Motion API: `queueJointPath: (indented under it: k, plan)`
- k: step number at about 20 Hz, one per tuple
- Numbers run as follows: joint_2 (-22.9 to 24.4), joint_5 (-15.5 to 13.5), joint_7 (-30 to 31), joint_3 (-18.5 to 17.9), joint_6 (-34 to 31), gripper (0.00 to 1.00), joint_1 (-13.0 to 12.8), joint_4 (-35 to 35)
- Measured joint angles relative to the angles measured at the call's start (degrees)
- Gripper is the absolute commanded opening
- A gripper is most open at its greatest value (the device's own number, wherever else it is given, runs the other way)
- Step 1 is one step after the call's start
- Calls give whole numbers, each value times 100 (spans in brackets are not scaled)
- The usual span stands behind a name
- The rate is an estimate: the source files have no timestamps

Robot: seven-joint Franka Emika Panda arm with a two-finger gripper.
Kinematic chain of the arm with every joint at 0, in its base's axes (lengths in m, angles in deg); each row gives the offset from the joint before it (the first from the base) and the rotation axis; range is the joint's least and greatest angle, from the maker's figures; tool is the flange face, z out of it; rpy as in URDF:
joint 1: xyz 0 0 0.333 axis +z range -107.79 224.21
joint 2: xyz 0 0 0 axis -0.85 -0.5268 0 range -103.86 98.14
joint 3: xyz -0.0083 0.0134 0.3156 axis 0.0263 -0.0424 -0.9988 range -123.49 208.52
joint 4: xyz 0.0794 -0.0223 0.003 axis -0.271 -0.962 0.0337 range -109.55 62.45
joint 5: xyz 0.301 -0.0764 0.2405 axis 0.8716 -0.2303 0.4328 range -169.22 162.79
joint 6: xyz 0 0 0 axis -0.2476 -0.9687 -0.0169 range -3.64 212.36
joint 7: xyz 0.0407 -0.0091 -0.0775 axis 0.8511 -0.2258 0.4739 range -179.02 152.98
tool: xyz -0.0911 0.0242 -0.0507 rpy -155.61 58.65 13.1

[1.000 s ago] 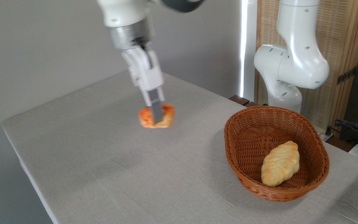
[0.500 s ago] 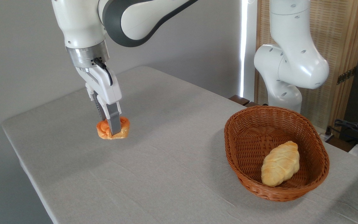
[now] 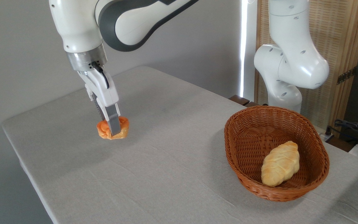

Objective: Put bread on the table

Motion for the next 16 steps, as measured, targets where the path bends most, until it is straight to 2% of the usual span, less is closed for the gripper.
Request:
queueJointPath:
  k: [11, 16]
  plan:
    - [-108, 0, 12, 100, 0, 100, 0, 16]
    - [-100, 1, 427, 78, 14, 100, 32, 305]
